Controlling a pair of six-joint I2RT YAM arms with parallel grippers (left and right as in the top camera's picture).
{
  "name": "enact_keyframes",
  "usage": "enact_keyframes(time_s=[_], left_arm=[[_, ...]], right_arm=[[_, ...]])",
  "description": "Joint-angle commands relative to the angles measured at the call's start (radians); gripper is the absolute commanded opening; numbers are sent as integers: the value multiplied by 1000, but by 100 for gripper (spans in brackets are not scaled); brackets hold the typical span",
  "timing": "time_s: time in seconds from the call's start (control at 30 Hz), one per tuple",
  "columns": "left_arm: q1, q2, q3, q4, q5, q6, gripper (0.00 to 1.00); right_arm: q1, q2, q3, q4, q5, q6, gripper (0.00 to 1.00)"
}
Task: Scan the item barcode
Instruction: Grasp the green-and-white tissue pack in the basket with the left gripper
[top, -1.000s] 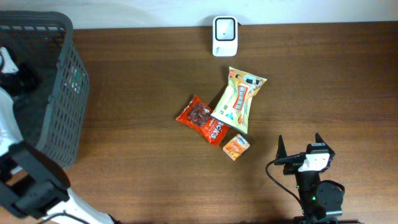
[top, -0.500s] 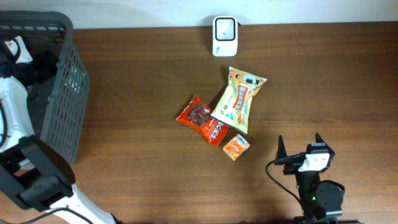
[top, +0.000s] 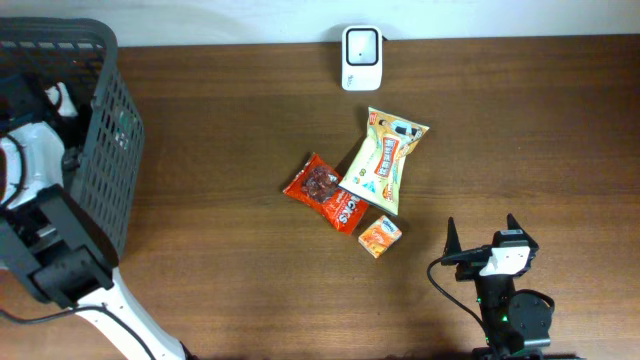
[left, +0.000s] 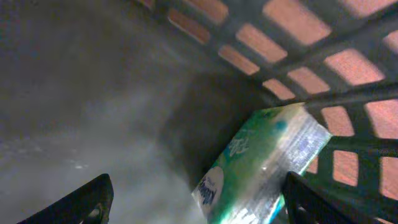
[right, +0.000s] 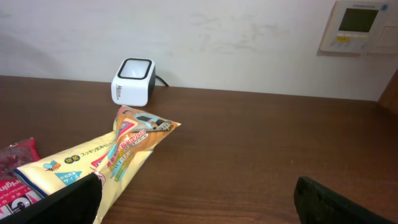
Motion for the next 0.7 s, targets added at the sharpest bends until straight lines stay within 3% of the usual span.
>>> enact_keyframes(time_s=[0.0, 0.23, 0.3, 0.33, 0.43, 0.5, 0.53, 0.57, 0.67], left_arm=[[-17, 17, -3, 21, 18, 16, 84], [-47, 53, -3, 33, 14, 16, 84], [-49, 75, -3, 40, 14, 16, 77], [-49, 84, -3, 42, 14, 16, 71], [-49, 86, -3, 51, 14, 16, 36], [-49, 86, -3, 59, 14, 16, 21], [-49, 86, -3, 57, 14, 16, 7], [-48, 86, -3, 53, 14, 16, 0], [-37, 76, 4, 41, 14, 16, 0]], right_arm=[[-5, -6, -8, -4, 5, 8, 99], [-5, -6, -8, -4, 5, 8, 98], [-5, -6, -8, -4, 5, 8, 99], [-5, -6, -8, -4, 5, 8, 98], [-5, -6, -8, -4, 5, 8, 98], [-5, -6, -8, -4, 5, 8, 98], [-5, -6, -8, -4, 5, 8, 98], [-5, -6, -8, -4, 5, 8, 98], [-5, -6, -8, -4, 5, 8, 98]])
